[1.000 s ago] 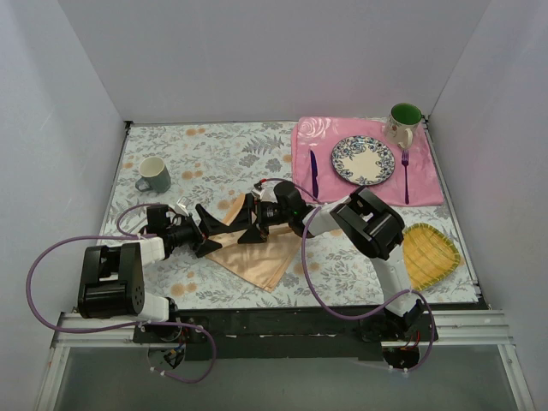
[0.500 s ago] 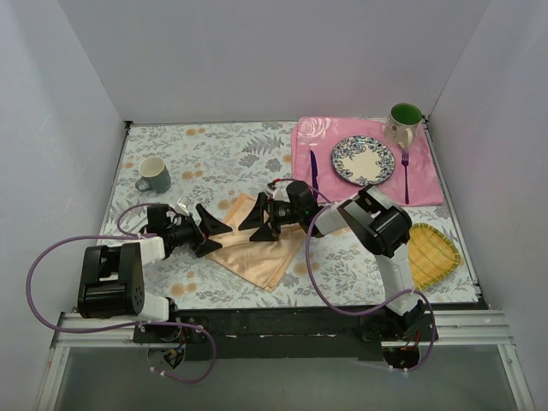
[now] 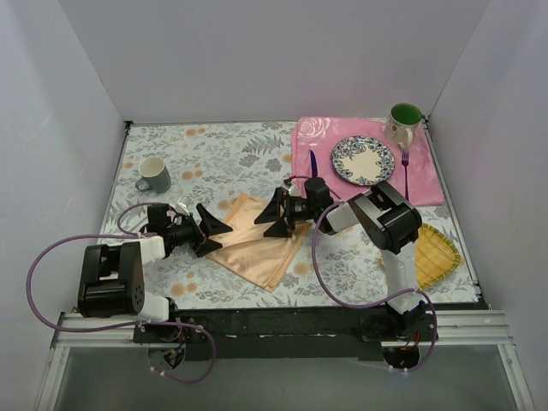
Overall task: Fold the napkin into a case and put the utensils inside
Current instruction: Smooth out the upper triangle-folded napkin at the center of the board.
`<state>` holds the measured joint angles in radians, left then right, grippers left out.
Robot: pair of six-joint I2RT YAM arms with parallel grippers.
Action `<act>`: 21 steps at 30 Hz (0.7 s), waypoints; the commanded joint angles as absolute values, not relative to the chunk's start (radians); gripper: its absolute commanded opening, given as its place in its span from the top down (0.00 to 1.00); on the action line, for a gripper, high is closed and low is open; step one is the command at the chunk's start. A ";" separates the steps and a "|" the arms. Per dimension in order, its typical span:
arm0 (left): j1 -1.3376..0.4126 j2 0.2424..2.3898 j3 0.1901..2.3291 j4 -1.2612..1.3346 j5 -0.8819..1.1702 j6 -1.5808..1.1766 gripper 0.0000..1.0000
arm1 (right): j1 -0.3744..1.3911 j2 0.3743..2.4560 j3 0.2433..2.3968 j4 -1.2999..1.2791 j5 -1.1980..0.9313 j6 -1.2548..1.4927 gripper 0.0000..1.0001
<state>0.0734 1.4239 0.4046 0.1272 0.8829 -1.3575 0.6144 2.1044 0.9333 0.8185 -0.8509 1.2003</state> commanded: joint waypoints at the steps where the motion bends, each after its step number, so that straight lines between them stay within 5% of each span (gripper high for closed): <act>1: 0.071 1.453 0.396 0.054 0.764 -1.301 0.03 | 0.557 2.128 0.919 0.805 -0.865 1.195 0.01; 21: 0.071 1.462 0.397 0.046 0.755 -1.298 0.04 | 0.456 2.092 0.867 0.672 -0.931 1.060 0.01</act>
<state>0.0715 1.4319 0.4126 0.1192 0.8841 -1.3567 0.4900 2.0865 0.8986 0.7975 -0.9348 1.1435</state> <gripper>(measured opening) 0.967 0.984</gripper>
